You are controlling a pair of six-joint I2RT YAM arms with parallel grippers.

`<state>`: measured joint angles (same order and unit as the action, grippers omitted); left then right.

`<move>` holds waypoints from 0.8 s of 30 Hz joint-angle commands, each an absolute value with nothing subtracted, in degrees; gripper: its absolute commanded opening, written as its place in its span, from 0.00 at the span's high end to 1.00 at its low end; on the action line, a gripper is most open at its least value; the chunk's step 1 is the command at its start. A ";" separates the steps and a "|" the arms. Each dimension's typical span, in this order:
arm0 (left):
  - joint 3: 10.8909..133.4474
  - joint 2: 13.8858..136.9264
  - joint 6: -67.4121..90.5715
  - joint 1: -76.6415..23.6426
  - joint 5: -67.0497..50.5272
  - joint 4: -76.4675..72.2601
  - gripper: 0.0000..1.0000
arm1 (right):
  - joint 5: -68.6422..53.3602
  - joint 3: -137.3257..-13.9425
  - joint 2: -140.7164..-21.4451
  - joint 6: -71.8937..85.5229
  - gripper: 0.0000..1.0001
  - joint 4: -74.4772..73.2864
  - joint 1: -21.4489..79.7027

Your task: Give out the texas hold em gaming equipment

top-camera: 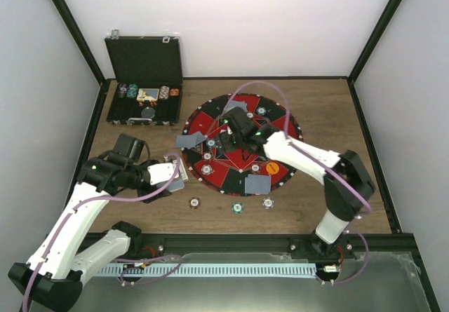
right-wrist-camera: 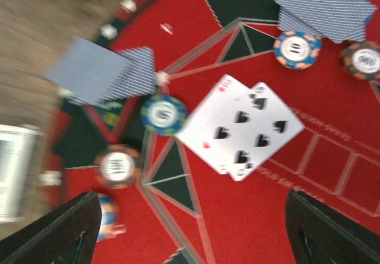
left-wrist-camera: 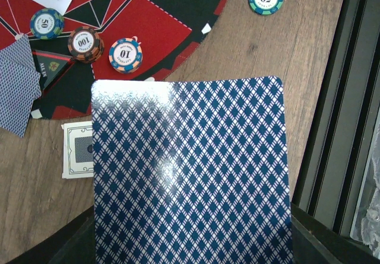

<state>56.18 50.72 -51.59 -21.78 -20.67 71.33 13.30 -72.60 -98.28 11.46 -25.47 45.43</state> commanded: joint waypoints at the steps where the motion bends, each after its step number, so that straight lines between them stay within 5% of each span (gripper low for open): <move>1: 57.50 50.25 -51.83 -21.71 -21.96 70.87 0.89 | -11.86 -71.28 -89.51 30.38 0.13 -24.82 41.66; 9: 57.22 50.86 -51.68 -21.66 -22.94 69.47 0.89 | -35.66 -58.28 -82.46 47.35 0.09 -8.77 42.99; 24: 56.09 51.08 -52.00 -21.71 -22.68 68.54 0.89 | -43.70 -52.86 -87.79 60.81 0.15 13.61 52.49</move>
